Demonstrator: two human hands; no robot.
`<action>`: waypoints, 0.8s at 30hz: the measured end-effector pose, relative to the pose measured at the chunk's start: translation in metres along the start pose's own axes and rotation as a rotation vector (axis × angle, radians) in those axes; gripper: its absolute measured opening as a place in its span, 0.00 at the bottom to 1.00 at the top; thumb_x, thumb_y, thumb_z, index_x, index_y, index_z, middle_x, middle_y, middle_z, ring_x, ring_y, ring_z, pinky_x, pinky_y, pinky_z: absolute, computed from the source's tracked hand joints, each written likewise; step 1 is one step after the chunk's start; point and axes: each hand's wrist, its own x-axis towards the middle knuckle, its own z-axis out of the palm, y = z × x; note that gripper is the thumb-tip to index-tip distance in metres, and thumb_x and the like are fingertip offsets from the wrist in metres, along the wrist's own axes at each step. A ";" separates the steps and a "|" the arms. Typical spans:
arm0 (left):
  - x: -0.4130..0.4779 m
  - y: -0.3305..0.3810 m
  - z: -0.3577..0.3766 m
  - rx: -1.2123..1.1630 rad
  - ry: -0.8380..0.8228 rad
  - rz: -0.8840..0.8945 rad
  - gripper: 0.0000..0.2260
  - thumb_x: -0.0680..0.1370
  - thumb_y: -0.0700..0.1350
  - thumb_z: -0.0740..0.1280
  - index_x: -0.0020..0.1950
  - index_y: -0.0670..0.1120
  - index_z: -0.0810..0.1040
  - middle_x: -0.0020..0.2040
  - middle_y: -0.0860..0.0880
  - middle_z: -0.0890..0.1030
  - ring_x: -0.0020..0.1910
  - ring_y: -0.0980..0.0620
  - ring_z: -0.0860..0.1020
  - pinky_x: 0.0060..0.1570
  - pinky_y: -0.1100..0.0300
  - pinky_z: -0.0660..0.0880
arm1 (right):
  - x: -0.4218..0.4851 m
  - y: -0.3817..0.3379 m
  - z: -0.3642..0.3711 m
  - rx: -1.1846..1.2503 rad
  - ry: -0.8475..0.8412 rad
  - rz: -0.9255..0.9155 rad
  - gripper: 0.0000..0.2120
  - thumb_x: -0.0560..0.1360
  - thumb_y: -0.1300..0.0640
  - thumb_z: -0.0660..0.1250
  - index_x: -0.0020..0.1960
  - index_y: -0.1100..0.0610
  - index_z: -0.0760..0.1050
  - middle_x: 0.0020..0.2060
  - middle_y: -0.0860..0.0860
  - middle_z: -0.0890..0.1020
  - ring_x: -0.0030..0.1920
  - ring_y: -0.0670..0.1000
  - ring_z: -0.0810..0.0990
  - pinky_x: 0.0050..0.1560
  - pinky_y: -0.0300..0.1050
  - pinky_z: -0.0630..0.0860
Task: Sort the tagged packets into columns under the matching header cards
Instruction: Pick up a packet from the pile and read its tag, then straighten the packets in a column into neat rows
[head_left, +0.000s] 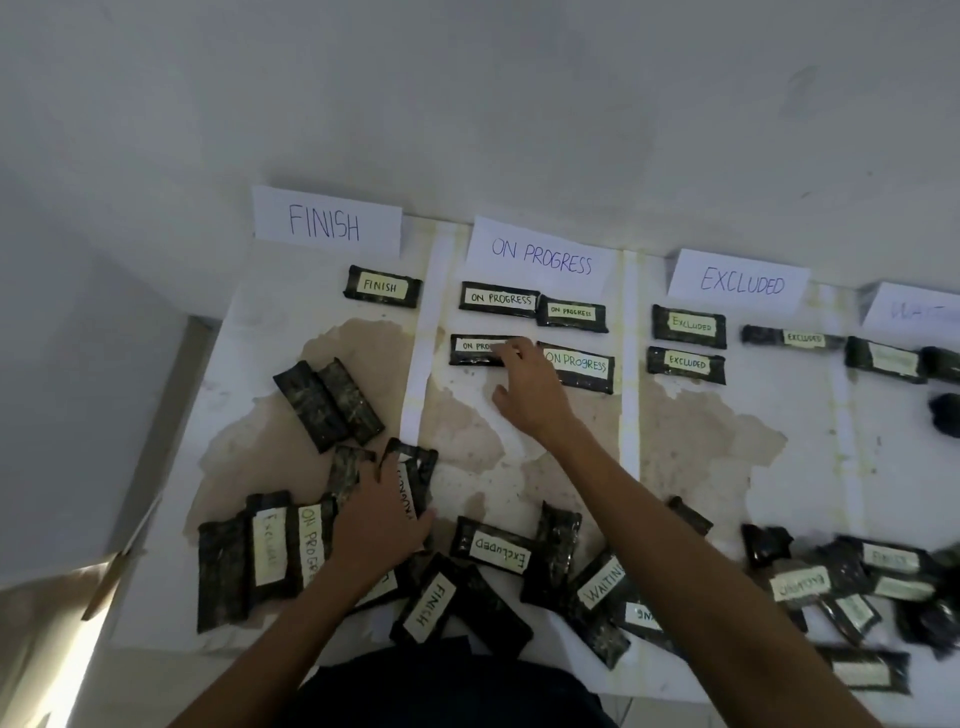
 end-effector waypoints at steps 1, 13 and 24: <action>-0.004 0.004 0.005 0.057 0.004 -0.013 0.41 0.71 0.61 0.66 0.75 0.46 0.50 0.69 0.39 0.59 0.61 0.38 0.70 0.50 0.50 0.76 | -0.012 -0.003 0.000 0.029 0.017 0.012 0.25 0.68 0.64 0.68 0.65 0.62 0.71 0.60 0.61 0.73 0.59 0.61 0.73 0.60 0.55 0.72; -0.009 0.032 0.017 0.042 0.084 0.042 0.37 0.73 0.49 0.69 0.74 0.40 0.52 0.63 0.37 0.64 0.60 0.37 0.66 0.56 0.51 0.69 | -0.130 0.037 -0.001 0.248 -0.015 0.220 0.18 0.70 0.64 0.66 0.60 0.60 0.74 0.57 0.56 0.73 0.57 0.55 0.73 0.59 0.46 0.71; 0.072 0.158 0.024 0.305 0.039 0.592 0.29 0.71 0.37 0.68 0.71 0.44 0.64 0.61 0.42 0.69 0.58 0.44 0.67 0.57 0.53 0.69 | -0.127 0.092 -0.035 0.226 0.035 0.245 0.18 0.70 0.64 0.68 0.60 0.62 0.74 0.56 0.59 0.75 0.55 0.58 0.75 0.57 0.51 0.74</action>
